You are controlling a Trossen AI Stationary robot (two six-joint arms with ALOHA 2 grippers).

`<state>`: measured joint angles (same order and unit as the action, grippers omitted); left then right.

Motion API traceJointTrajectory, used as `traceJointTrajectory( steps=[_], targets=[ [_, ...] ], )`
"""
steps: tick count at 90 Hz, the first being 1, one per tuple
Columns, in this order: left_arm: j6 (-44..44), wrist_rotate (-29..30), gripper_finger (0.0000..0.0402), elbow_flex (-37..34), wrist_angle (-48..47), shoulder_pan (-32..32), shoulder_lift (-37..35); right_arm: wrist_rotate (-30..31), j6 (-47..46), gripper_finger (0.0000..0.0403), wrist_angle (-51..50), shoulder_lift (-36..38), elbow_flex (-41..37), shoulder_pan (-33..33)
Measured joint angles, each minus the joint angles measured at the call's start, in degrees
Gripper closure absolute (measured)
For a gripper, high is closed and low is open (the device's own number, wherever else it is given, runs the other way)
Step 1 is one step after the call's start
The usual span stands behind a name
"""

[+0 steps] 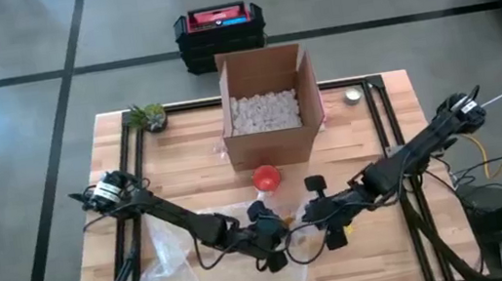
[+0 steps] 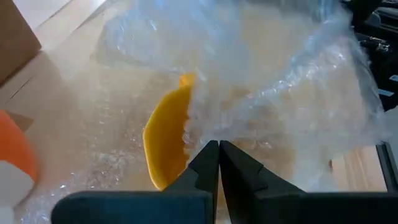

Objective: Wrap mug
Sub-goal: Wrap the yellow mug with the transparent bubble wrap

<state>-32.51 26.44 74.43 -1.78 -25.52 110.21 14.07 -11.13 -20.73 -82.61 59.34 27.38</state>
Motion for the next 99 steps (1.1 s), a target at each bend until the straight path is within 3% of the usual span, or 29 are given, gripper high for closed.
traceJointTrajectory(
  steps=[10, 21, 43, 51, 61, 81, 99],
  targets=[
    [0.0, 0.0, 0.0402, -0.01, -0.06, 0.02, 0.0, -0.73, 0.87, 0.0385, 5.9, -1.06, -1.98, -0.17],
    [-0.15, 0.0, 0.0402, -0.01, 0.08, 0.02, 0.0, -1.56, 2.93, 0.0332, 4.74, -1.55, -0.36, -0.28],
    [-0.2, 0.0, 0.0402, -0.02, 0.07, 0.02, 0.0, -1.72, 2.97, 0.0232, -25.18, 1.41, 11.93, -0.12],
    [-0.2, 0.0, 0.0402, -0.02, 0.05, 0.02, 0.0, -0.64, -1.38, 0.022, -33.54, 2.75, 11.63, 0.48],
    [-0.2, -0.02, 0.0402, -0.02, 0.04, 0.02, 0.0, 6.43, -6.99, 0.0223, -37.89, 5.33, 6.4, 1.38],
    [-0.2, -0.02, 0.0402, -0.02, 0.07, 0.02, 0.0, 18.89, -10.48, 0.026, -24.77, 8.06, -10.43, 1.01],
    [-0.2, -0.03, 0.0402, -0.02, 0.1, 0.02, -0.02, 17.95, -0.02, 0.0321, -0.87, 7.87, -14.62, 1.47]
  ],
)
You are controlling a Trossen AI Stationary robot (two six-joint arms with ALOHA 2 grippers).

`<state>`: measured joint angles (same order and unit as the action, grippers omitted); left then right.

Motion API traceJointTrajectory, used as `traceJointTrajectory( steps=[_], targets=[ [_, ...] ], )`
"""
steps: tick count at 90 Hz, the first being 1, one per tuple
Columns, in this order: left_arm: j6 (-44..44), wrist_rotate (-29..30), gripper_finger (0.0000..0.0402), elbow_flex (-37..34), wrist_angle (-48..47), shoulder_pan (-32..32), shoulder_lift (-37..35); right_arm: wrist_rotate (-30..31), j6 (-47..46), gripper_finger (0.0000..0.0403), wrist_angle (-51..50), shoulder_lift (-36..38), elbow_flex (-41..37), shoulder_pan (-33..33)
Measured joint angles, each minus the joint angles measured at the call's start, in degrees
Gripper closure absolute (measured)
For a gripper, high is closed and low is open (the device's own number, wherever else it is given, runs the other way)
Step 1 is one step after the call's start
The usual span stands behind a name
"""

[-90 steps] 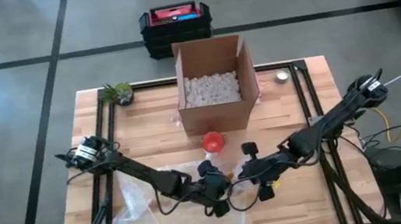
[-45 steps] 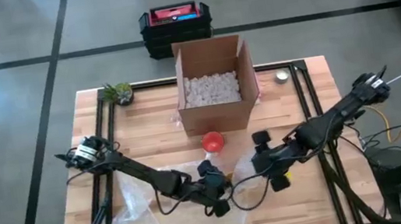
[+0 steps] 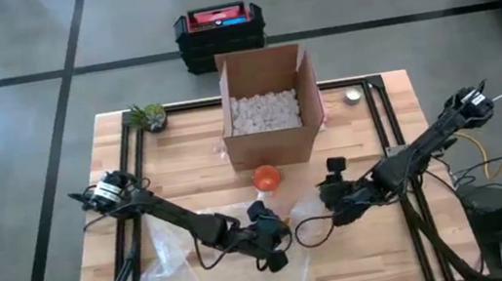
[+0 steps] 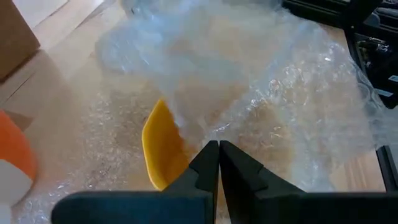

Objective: Wrap mug
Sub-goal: Wrap the yellow mug with the transparent bubble wrap

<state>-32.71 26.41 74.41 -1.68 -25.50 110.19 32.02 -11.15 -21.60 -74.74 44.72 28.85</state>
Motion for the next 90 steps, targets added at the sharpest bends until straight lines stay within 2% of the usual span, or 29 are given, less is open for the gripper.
traceJointTrajectory(
  steps=[12, 18, 24, 47, 61, 73, 90],
  targets=[
    [0.0, -0.02, 0.0402, 0.0, 0.01, 0.0, -0.02, -10.44, 6.87, 0.0371, 14.74, -0.01, 0.06, 0.3],
    [0.0, -0.02, 0.0402, 0.0, 0.01, 0.0, -0.04, -15.25, 6.11, 0.0393, 20.59, -1.49, 0.2, 0.16],
    [0.0, -0.02, 0.0402, 0.0, -0.01, 0.0, -0.07, -16.8, 4.54, 0.0399, 23.16, -4.12, 0.19, -0.1],
    [0.1, -0.1, 0.0402, -0.07, -0.39, -0.02, -0.93, -17.48, 0.54, 0.0402, 24.4, -13.06, 0.45, -0.54],
    [-0.01, -0.15, 0.0402, -0.11, -2.33, -0.97, -5.46, -17.44, 1.41, 0.0401, 21.87, -14.57, 2.86, -0.73],
    [0.63, -0.25, 0.0402, -0.09, -0.04, -1.73, -9.43, -17.54, 3.86, 0.0402, 20.96, -15.09, 4.58, -0.91],
    [2.39, -5.12, 0.0402, -0.1, 1.43, -0.61, -6.39, -17.56, 3.89, 0.0403, 18.99, -15.11, 6.45, -1.68]
  ],
)
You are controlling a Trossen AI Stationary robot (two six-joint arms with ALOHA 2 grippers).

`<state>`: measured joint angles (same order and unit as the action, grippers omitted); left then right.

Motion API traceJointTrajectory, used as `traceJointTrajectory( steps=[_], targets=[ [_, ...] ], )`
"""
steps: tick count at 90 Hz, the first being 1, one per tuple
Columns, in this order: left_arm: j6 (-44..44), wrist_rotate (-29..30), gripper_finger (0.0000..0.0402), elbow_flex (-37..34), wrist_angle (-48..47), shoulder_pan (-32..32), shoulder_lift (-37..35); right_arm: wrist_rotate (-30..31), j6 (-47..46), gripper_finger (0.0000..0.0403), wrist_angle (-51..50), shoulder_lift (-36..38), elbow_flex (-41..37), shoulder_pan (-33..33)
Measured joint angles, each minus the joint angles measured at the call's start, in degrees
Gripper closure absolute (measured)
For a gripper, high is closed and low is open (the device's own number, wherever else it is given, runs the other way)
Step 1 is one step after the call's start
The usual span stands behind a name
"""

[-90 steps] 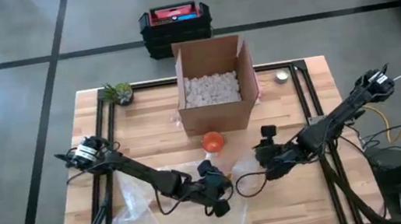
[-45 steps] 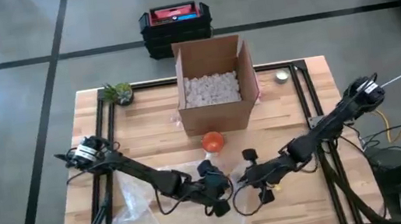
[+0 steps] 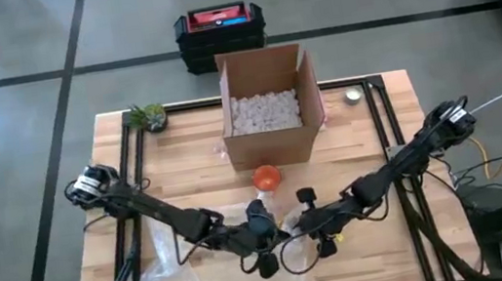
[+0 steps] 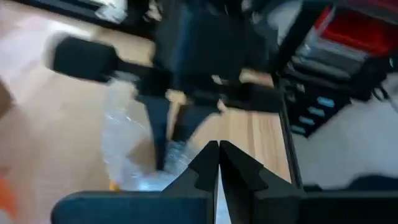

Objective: Wrap mug
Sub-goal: Wrap the yellow mug with the transparent bubble wrap

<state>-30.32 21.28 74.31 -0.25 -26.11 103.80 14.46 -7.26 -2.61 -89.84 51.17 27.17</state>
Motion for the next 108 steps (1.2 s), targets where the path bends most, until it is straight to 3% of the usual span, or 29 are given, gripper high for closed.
traceJointTrajectory(
  steps=[20, 48, 62, 86, 108],
  targets=[
    [-2.74, -0.18, 0.0402, -0.14, -0.78, 2.3, 5.86, 0.08, -1.28, 0.0403, -3.55, 0.15, 2.5, -0.02],
    [-4.94, 0.34, 0.0402, -0.01, -0.6, 2.97, 7.0, -1.78, -2.55, 0.0403, -27.96, -0.47, 17.02, 0.05],
    [-4.94, 0.23, 0.0402, -0.06, -0.82, 2.97, 7.05, -8.47, -2.22, 0.0403, -26.39, -4.6, 18.35, -0.35],
    [-4.87, -0.05, 0.0401, -0.13, -0.47, 2.72, 5.39, -7.79, 0.47, 0.0403, -25.24, -14.67, 18.65, -1.21],
    [-3.79, -1.1, 0.0401, -0.24, -1.71, 1.16, 0.82, -8.75, 1.72, 0.0403, -26.32, -13.68, 18.94, -1.9]
  ],
)
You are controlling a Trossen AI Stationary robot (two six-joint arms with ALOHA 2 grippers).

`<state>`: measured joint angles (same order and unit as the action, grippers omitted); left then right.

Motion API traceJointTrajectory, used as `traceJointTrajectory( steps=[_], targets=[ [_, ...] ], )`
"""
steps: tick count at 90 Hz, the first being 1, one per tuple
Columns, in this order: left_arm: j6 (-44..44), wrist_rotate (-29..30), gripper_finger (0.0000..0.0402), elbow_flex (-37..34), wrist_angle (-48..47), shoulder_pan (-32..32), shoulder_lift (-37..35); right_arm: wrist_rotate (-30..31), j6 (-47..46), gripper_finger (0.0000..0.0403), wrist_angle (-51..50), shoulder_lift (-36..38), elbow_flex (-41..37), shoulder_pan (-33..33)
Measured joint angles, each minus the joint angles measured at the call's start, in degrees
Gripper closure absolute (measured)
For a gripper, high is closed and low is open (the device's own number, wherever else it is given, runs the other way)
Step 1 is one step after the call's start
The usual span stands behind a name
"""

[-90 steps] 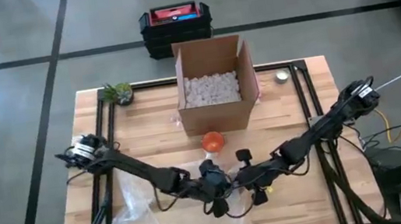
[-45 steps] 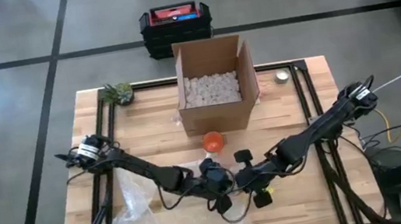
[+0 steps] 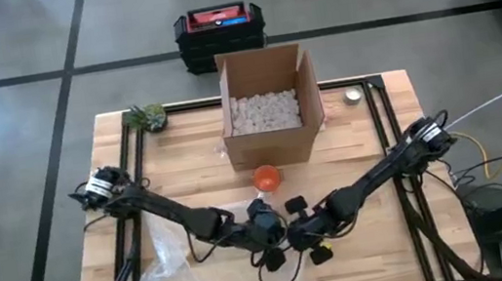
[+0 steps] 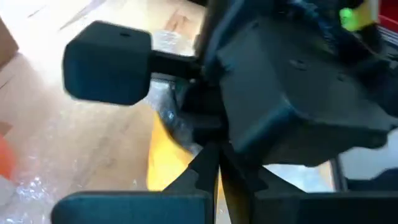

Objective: Wrap mug
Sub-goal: Wrap the yellow mug with the transparent bubble wrap

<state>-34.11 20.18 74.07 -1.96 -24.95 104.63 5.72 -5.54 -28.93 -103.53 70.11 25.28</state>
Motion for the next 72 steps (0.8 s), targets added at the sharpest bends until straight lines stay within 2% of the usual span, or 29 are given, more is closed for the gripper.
traceJointTrajectory(
  steps=[9, 48, 72],
  targets=[
    [-0.28, -1.28, 0.0401, 0.03, 0.23, -0.39, -0.41, 0.07, 0.31, 0.0403, 0.72, 0.52, 0.0, -0.09],
    [-1.27, -1.74, 0.0401, 0.15, 2.53, 0.49, 6.11, 0.43, 0.2, 0.0402, 2.96, 0.57, -0.04, -0.46],
    [-2.14, -1.01, 0.0401, 0.45, 3.1, 0.96, 8.49, -0.18, -0.19, 0.0402, -1.8, 0.69, 2.91, -0.12]
  ],
)
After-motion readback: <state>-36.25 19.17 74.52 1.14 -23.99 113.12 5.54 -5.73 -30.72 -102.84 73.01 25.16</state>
